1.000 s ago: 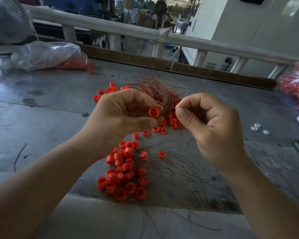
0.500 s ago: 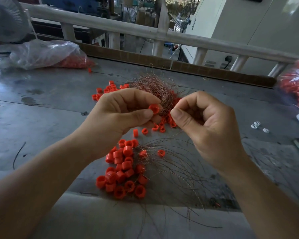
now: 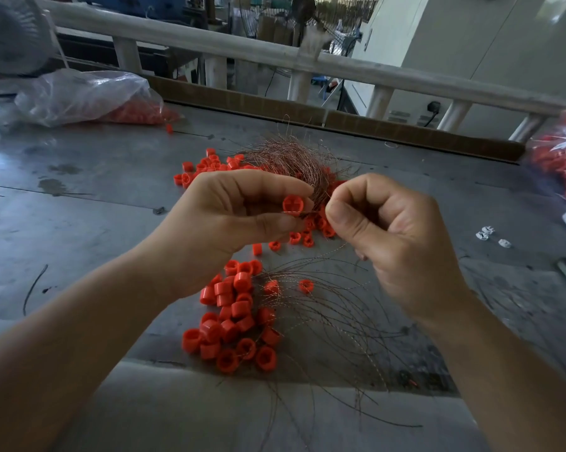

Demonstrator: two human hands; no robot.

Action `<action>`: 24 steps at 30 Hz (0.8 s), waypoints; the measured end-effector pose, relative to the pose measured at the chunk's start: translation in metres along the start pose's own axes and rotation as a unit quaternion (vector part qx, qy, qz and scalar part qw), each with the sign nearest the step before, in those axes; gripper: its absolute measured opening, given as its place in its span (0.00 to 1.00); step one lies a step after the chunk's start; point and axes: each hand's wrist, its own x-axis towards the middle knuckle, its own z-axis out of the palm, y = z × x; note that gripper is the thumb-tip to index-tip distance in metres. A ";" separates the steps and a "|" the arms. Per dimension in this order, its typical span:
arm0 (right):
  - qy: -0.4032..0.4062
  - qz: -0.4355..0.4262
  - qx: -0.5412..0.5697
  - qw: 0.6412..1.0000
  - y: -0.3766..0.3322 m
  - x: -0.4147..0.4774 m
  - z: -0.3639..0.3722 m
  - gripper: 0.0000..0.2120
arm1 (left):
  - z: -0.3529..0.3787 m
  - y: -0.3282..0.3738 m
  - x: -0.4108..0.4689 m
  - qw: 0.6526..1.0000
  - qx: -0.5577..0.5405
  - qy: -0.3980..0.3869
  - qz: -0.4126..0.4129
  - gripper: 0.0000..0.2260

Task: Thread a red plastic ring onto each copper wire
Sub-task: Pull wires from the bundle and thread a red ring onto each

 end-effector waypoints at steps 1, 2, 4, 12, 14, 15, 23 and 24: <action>-0.002 0.005 -0.003 1.000 0.000 0.000 0.000 0.06 | 0.001 0.001 0.000 1.000 0.007 -0.004 0.004 0.15; -0.004 0.011 -0.008 1.000 0.000 0.000 0.001 0.06 | 0.001 0.001 -0.001 1.000 0.016 -0.010 0.007 0.16; -0.003 0.023 -0.022 0.999 0.002 0.000 0.002 0.06 | 0.002 0.002 0.000 0.999 0.026 -0.021 0.010 0.17; 0.026 0.036 -0.050 0.998 0.004 0.000 0.002 0.09 | 0.001 0.002 -0.002 1.000 -0.015 -0.022 0.002 0.17; 0.034 0.040 -0.054 0.997 0.004 0.001 0.002 0.09 | 0.002 0.002 -0.001 0.999 -0.023 -0.033 -0.003 0.18; 0.036 0.041 -0.054 0.997 0.004 0.001 0.002 0.09 | 0.003 0.001 -0.002 0.999 -0.024 -0.036 -0.005 0.18; 0.048 0.049 -0.057 0.996 0.002 0.000 0.000 0.10 | -0.003 0.003 -0.001 0.998 -0.052 -0.039 -0.008 0.19; 0.049 0.051 -0.058 0.996 0.003 0.001 0.000 0.10 | -0.001 0.002 -0.002 0.998 -0.049 -0.039 -0.006 0.18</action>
